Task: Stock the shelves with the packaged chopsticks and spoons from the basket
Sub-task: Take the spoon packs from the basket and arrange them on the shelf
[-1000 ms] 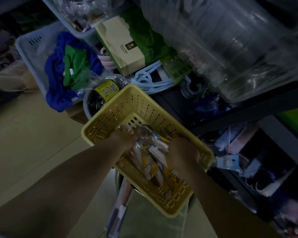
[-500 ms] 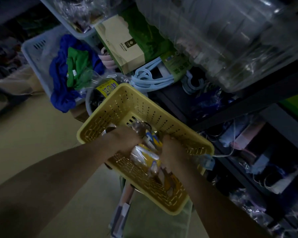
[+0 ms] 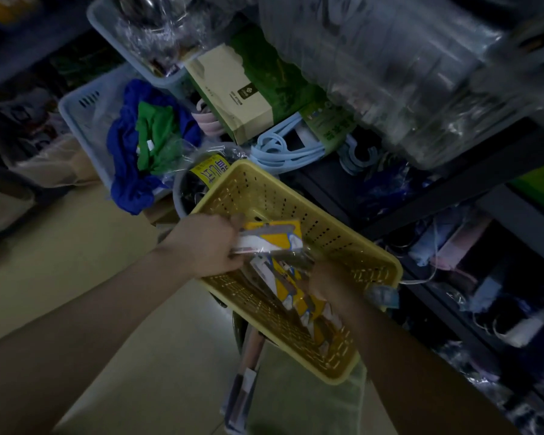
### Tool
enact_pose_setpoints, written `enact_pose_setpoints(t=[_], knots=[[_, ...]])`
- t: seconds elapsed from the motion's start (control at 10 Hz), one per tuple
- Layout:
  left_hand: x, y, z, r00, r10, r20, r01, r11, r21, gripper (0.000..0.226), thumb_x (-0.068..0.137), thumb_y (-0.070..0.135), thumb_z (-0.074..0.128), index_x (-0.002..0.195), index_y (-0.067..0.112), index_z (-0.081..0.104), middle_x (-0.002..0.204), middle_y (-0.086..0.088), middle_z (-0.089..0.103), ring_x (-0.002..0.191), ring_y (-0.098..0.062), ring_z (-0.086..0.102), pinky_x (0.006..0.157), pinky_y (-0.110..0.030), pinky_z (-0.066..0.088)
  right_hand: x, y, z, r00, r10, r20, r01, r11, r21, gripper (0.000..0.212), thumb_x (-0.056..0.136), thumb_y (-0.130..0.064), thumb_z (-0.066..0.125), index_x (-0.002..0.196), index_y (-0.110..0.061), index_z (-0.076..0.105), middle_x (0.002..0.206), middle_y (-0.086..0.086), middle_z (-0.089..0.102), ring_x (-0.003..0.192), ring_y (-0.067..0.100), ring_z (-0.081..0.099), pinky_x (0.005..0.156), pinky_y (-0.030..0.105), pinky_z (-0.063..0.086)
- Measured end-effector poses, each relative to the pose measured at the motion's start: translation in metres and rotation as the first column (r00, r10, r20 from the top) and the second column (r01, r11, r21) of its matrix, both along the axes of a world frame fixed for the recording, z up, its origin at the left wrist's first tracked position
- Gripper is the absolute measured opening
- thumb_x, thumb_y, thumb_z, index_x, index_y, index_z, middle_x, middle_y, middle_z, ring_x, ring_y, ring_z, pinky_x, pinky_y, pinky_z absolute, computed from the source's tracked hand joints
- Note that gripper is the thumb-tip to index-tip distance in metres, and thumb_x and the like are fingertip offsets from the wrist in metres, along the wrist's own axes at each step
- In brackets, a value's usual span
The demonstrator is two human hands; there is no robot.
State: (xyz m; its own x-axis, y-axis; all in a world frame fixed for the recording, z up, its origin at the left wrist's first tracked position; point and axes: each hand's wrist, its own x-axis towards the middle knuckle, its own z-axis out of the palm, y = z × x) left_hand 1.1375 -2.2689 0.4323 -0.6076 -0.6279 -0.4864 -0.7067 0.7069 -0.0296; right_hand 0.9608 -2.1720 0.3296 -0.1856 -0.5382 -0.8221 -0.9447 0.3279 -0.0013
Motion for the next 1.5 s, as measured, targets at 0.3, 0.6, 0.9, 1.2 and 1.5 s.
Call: enact_pose_setpoints(t=[0.3,0.6,0.9,1.2,1.5], knots=[[0.025,0.027,0.037,0.942,0.222,-0.252,-0.196,0.973,0.124,0.038,0.072,0.047,0.055,0.092,0.017,0.044,0.067,0.003,0.048,0.07,-0.026,0.06,0.056,-0.035,0.049,-0.006,0.027,0.083,0.969,-0.208,0.135,0.24,0.926,-0.292,0.032,0.1,-0.024,0.036,0.119,-0.007,0.056,0.122,0.013,0.061,0.113,0.03,0.057,0.093,0.037,0.047],[0.023,0.063,0.138,0.652,0.254,-0.714,-0.241,0.963,0.123,0.047,0.061,0.061,0.045,0.08,0.018,0.047,0.052,0.013,0.041,0.046,-0.001,0.042,0.043,-0.029,0.036,-0.029,0.091,0.217,0.809,-0.212,0.548,0.56,0.559,-0.611,0.021,0.098,-0.023,0.043,0.094,-0.005,0.054,0.076,0.011,0.056,0.076,0.017,0.057,0.065,0.028,0.037],[-0.071,0.124,0.279,0.434,0.062,-0.899,-0.086,0.996,0.027,0.057,0.055,0.06,0.049,0.092,0.017,0.057,0.065,0.007,0.057,0.062,-0.019,0.055,0.054,-0.03,0.042,-0.09,0.173,0.364,0.668,-0.209,0.715,0.737,0.049,-0.674,0.021,0.095,-0.025,0.05,0.079,-0.012,0.055,0.069,-0.007,0.05,0.062,-0.004,0.043,0.064,0.019,0.038],[-0.226,0.21,0.363,0.282,0.068,-0.957,0.184,0.975,0.123,0.04,0.071,0.037,0.072,0.099,0.02,0.049,0.076,0.013,0.053,0.064,-0.005,0.048,0.055,-0.003,0.035,-0.207,0.282,0.476,0.509,-0.278,0.814,0.758,-0.303,-0.577,0.026,0.096,-0.024,0.047,0.073,-0.013,0.051,0.051,0.005,0.047,0.035,0.01,0.043,0.041,0.023,0.041],[-0.398,0.244,0.386,0.456,0.475,-0.753,0.249,0.744,0.62,0.03,0.077,0.031,0.07,0.094,0.011,0.053,0.068,-0.003,0.053,0.056,-0.012,0.049,0.049,-0.023,0.036,-0.373,0.313,0.494,0.348,-0.535,0.77,0.721,-0.373,-0.584,0.034,0.086,0.006,0.047,0.053,-0.004,0.043,0.028,0.001,0.043,0.02,0.005,0.039,0.029,0.009,0.028]])
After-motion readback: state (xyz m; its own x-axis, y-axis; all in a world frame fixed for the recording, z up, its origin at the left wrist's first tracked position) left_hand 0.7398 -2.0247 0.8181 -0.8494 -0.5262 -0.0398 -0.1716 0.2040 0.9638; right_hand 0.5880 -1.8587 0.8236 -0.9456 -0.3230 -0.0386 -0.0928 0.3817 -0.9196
